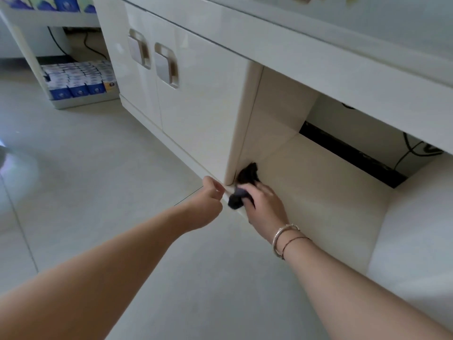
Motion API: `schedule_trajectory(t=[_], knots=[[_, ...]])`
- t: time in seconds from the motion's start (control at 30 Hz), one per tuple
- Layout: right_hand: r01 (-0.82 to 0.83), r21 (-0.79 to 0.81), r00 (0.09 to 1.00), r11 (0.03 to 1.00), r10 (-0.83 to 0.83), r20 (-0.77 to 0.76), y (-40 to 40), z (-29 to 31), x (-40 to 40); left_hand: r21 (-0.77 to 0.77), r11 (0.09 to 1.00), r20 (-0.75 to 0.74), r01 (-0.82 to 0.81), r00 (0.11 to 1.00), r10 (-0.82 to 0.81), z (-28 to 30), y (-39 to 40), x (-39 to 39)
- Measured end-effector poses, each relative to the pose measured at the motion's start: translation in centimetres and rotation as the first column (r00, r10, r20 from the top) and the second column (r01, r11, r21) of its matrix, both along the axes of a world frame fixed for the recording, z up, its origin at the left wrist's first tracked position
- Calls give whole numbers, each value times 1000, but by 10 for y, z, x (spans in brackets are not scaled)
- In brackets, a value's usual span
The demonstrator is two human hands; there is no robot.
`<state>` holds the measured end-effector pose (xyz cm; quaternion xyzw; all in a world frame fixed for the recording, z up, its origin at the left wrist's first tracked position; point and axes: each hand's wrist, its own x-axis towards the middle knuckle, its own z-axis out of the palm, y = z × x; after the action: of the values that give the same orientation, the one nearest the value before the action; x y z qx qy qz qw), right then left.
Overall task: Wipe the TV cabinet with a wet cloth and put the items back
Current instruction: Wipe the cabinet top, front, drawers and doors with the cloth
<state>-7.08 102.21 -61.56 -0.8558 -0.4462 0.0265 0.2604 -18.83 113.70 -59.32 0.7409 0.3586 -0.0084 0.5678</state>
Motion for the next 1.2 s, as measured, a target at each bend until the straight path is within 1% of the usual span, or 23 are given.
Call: schedule_trajectory(t=[0.07,0.1,0.13,0.17,0.2,0.23,0.3,0.33,0.37,0.4,0.43,0.47,0.53,0.57,0.63,0.7,0.73,0.83,0.9,0.93,1.0,1.1,1.2], knots=[[-96,-37,982,995,89,-168,-10,14,-14,55,998,-15,22,1000,-21,2,0,-3],[-140,-60,948,988,117,-295,-15,22,-17,76,997,-22,28,999,-27,3,0,-6],[-168,-56,890,984,127,-439,-21,32,-19,81,996,-25,32,999,-30,4,1,-9],[-162,-29,825,986,119,-552,-30,41,-17,76,996,-22,40,999,-38,4,2,-14],[-106,24,783,994,98,-615,-39,48,-13,70,996,-14,52,999,-51,6,2,-17],[-12,87,783,996,64,-619,-48,51,-8,68,996,-5,58,998,-58,6,1,-20],[251,248,826,936,-73,-559,-70,50,11,67,997,35,36,999,-39,6,-3,-22],[380,307,820,872,-164,-548,-80,48,19,59,998,57,17,998,-21,5,-5,-21],[494,314,806,810,-292,-516,-88,45,24,53,999,74,1,997,-5,5,-8,-21],[580,289,783,761,-425,-454,-97,38,27,48,999,81,-8,997,4,3,-11,-20],[665,228,735,711,-567,-371,-104,33,25,40,999,89,-11,996,8,1,-13,-20],[716,176,695,676,-662,-281,-113,24,20,32,999,92,-11,996,8,-2,-13,-20],[740,62,673,670,-738,-58,-124,4,8,22,1000,95,-22,995,20,-4,-11,-22],[740,-2,672,673,-739,44,-126,-2,1,11,999,94,-30,995,29,-5,-10,-22],[751,-119,661,650,-737,143,-124,-12,1,-19,999,104,-46,993,48,-7,-8,-23],[744,-194,666,639,-732,143,-106,-12,4,-39,998,118,-48,992,53,-10,-4,-25],[717,-197,696,669,-704,140,-92,-11,4,-45,998,119,-48,991,53,-10,-2,-26],[549,-126,835,826,-536,122,-28,-11,6,-52,996,118,-68,990,74,-6,4,-27],[429,-72,903,901,-424,72,17,-10,2,-61,994,129,-86,987,94,-4,10,-24],[391,-35,920,920,-390,43,35,-10,-1,-75,993,138,-92,985,102,-3,12,-22],[396,23,918,918,-396,22,56,-8,-6,-104,990,154,-99,981,114,-3,16,-19],[425,30,902,905,-426,68,56,-11,-14,-100,992,137,-82,986,96,-6,18,-20],[332,82,941,940,-337,44,51,-17,-31,-72,994,133,-84,987,93,-7,16,-24]])
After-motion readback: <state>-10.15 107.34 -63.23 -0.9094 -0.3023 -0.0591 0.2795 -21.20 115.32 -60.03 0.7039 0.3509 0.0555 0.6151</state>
